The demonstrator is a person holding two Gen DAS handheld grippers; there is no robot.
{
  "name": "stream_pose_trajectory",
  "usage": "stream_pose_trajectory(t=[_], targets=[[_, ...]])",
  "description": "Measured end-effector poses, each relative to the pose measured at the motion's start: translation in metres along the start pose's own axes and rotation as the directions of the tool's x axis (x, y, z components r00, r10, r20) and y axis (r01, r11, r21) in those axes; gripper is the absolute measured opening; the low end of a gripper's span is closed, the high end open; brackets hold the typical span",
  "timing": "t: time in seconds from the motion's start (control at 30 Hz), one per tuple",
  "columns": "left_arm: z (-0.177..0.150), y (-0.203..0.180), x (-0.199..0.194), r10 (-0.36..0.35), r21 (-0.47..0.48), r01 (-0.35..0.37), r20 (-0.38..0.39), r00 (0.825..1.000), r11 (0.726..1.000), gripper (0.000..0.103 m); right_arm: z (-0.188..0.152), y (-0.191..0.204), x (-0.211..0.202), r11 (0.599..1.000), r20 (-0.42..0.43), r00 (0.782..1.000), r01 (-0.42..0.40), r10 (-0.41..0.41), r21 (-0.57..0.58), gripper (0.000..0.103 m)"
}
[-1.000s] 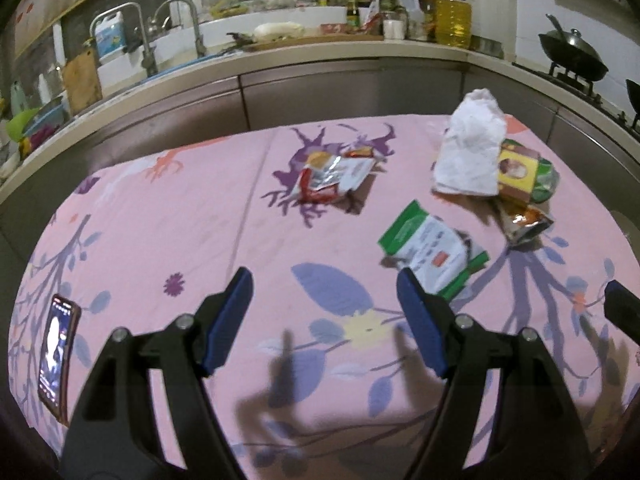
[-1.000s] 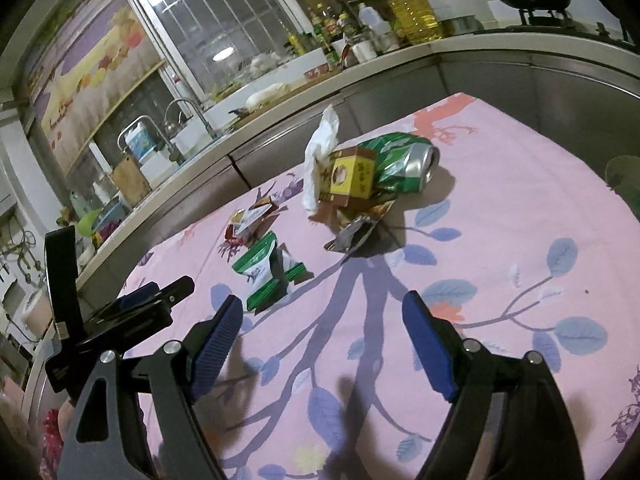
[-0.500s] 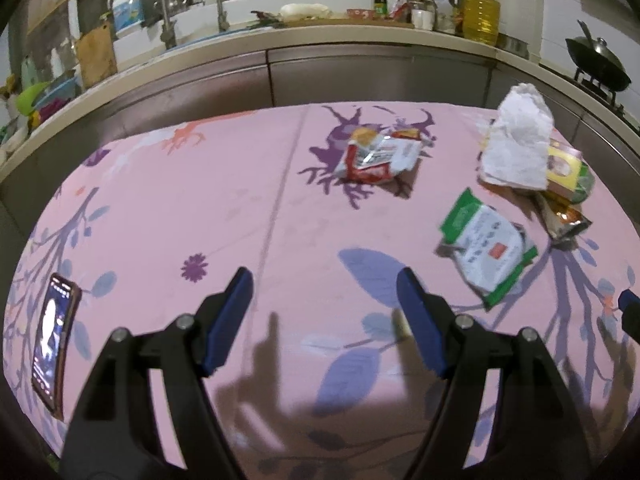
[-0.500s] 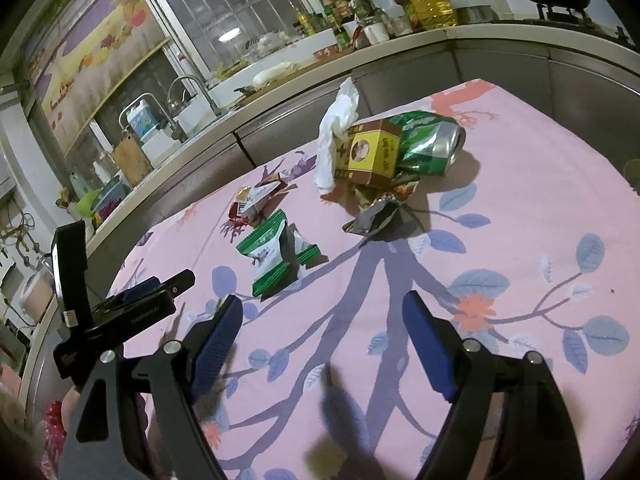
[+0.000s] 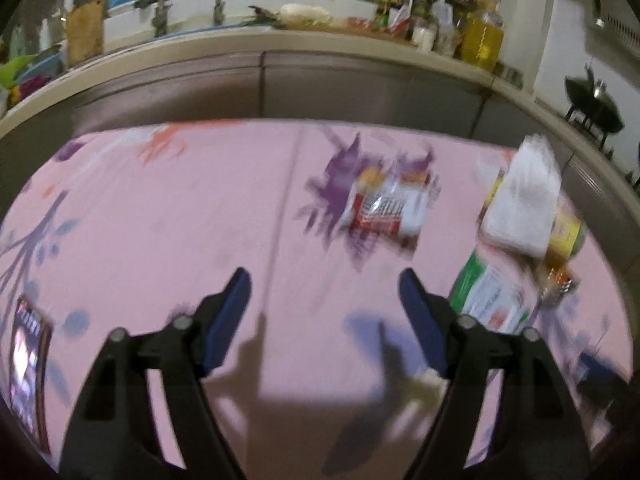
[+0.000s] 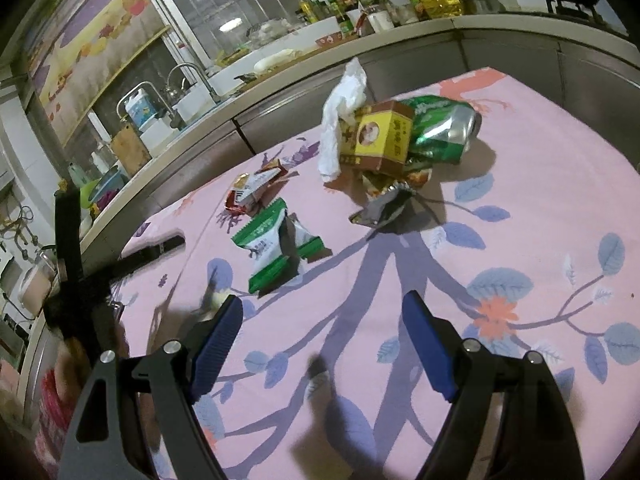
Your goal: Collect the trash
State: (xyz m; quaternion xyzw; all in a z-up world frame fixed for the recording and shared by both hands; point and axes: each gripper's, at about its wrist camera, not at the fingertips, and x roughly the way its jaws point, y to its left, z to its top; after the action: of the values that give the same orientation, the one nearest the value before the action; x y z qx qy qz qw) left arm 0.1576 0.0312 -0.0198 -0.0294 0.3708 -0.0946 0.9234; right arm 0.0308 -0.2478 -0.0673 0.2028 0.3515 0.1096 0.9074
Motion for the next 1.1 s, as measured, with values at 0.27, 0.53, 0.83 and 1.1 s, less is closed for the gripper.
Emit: stream_pose_trajectory(t=[0.27,0.53,0.83,1.1], targets=[[0.047,-0.045,0.093,-0.004,0.090,0.017,-0.141,0.990,0.996,0.087,0.004,-0.011,-0.003,1.000,0.006,1.000,0.020,-0.020,0.015,0.079],[0.023,-0.026,0.084,-0.072,-0.012,0.071,-0.149,0.986,0.997,0.010,0.026,0.000,0.009,0.997,0.009,0.999,-0.036,0.037,-0.065,0.076],[-0.041,0.007,0.021,-0.122,-0.092,0.111,-0.134,0.983,0.990,0.008,0.031,0.042,0.049,0.974,-0.038,0.996,-0.084,0.078,-0.211,0.073],[-0.080,0.016,-0.014,-0.116,-0.110,0.099,-0.158,0.981,0.989,0.008,0.028,0.050,0.083,0.965,-0.078,0.997,0.002,-0.024,-0.263,0.061]])
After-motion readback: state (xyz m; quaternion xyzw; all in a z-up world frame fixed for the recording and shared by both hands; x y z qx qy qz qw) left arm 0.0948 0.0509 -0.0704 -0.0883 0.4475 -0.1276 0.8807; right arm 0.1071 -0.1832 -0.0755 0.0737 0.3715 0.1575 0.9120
